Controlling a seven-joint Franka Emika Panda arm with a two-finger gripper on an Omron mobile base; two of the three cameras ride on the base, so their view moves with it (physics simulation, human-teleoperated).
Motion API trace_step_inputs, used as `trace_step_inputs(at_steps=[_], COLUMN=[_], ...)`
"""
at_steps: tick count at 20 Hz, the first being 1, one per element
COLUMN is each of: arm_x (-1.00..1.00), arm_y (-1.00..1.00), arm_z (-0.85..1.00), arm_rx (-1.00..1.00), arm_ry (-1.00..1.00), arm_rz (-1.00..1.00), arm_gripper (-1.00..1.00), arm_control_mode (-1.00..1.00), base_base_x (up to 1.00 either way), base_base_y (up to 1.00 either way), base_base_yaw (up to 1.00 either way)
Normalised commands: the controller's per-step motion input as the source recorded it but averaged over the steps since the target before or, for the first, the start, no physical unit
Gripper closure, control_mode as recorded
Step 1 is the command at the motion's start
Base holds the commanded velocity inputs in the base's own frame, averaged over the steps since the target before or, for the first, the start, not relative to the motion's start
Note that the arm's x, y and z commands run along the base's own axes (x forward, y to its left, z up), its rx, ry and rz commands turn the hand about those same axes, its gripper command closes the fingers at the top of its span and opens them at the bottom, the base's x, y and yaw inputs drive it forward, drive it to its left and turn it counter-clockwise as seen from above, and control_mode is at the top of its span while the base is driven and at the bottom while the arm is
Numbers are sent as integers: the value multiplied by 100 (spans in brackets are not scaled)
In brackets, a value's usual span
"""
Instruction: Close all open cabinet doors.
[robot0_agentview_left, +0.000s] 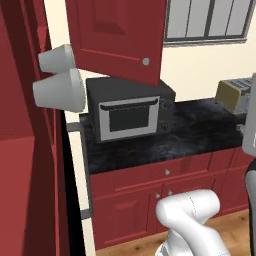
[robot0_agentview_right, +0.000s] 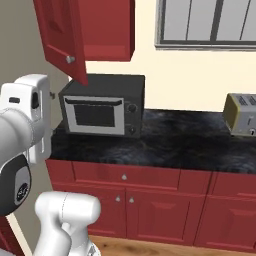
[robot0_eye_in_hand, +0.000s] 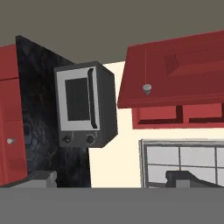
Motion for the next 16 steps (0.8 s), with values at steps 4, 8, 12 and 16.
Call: trace_step_inputs(at_steps=[4,8,12,16], arm_x=[0,0,0,0], arm_y=[0,0,0,0], arm_z=[0,0,0,0], arm_rx=[0,0,0,0], arm_ry=[0,0,0,0], arm_rz=[0,0,0,0], arm_gripper=[-100,-100,-100,-100], arm_control_mode=[100,100,100,100], base_base_x=[0,0,0,7], base_base_y=[16,0,0,0], base_base_yaw=[3,3,9,13])
